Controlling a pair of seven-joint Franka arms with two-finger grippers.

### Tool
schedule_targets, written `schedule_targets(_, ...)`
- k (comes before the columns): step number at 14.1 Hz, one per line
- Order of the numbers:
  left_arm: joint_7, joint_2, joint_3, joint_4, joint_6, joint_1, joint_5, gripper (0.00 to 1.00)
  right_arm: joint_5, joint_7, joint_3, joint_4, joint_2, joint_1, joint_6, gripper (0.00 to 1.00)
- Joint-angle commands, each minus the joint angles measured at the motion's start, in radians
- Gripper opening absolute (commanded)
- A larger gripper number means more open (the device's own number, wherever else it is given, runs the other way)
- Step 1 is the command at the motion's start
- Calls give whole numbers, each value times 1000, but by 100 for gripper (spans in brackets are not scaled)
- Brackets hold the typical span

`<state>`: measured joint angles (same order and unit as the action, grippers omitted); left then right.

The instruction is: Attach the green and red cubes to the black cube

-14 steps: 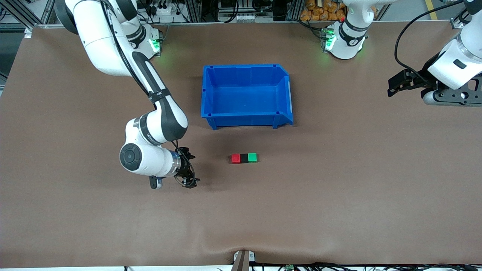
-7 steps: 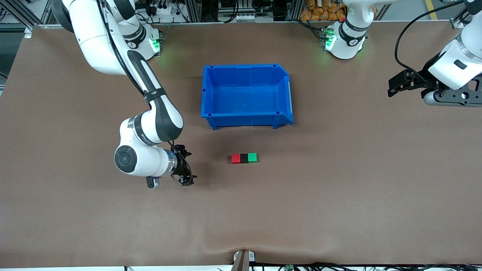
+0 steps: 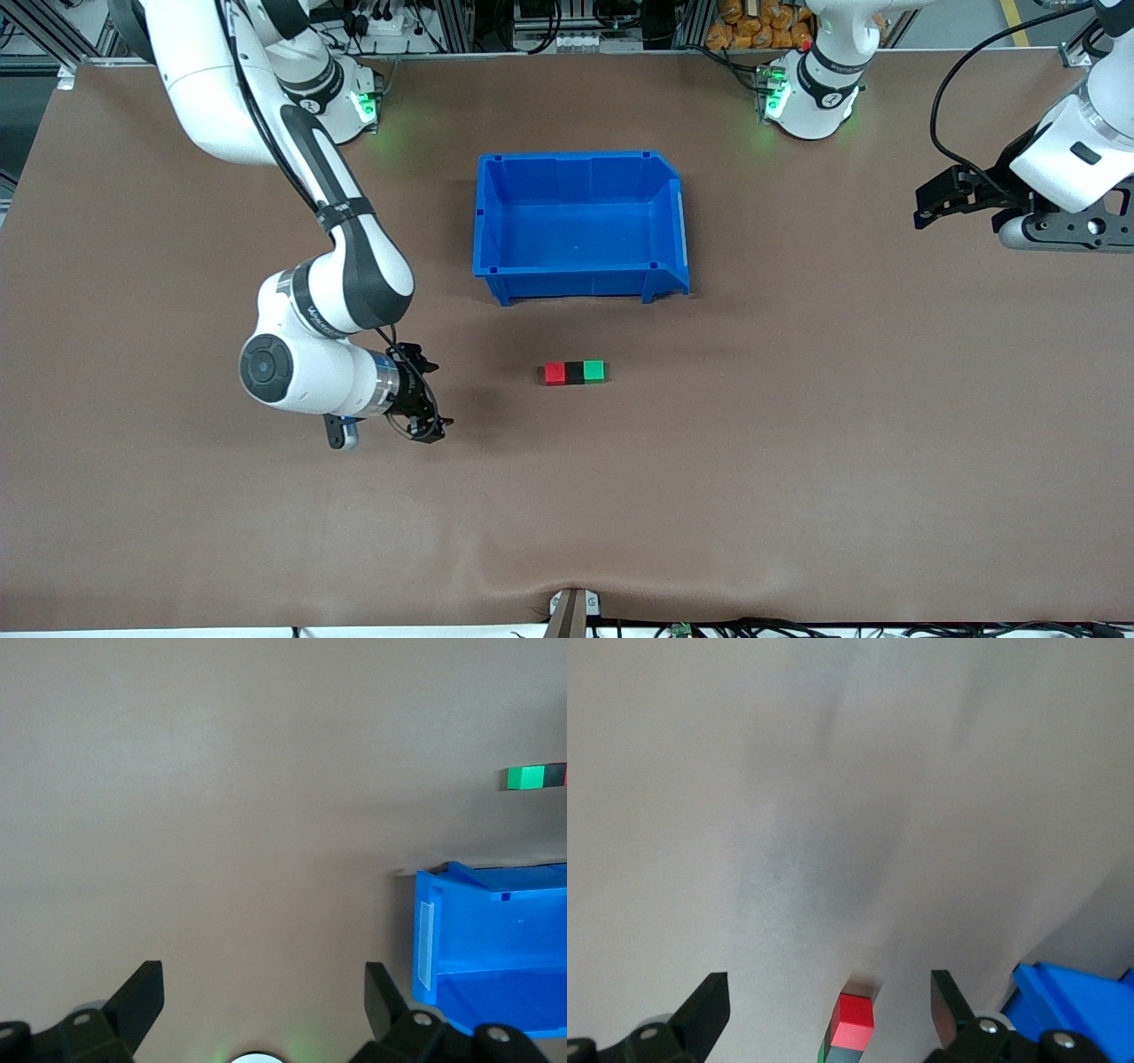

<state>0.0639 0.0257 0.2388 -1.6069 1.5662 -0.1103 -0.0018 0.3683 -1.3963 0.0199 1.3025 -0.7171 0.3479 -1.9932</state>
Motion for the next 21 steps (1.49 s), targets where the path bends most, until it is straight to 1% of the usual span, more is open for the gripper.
schedule_targets(1,11,-6,5,16,-3,-8,11,100,-5,115,-18,9,24,-47,58,100)
schedule_targets(2,11,-9,2,16,-2,-8,11,100,-8,135,-17,9,24,-50,95,100)
schedule_targets(3,11,-16,0,18,-2,-8,11,100,-9,148,-15,9,28,-53,103,100)
schedule_targets(5,11,-21,0,38,1,-8,13,100,-9,187,-17,9,54,-72,103,100)
schedule_targets(8,11,-41,0,65,0,-5,13,100,-12,246,-15,11,64,-78,106,100)
schedule_targets(14,13,-41,7,65,0,0,25,100,-23,344,-15,12,87,-110,134,100)
schedule_targets(21,13,-41,7,65,0,-2,25,100,-57,454,-15,12,105,-139,192,100)
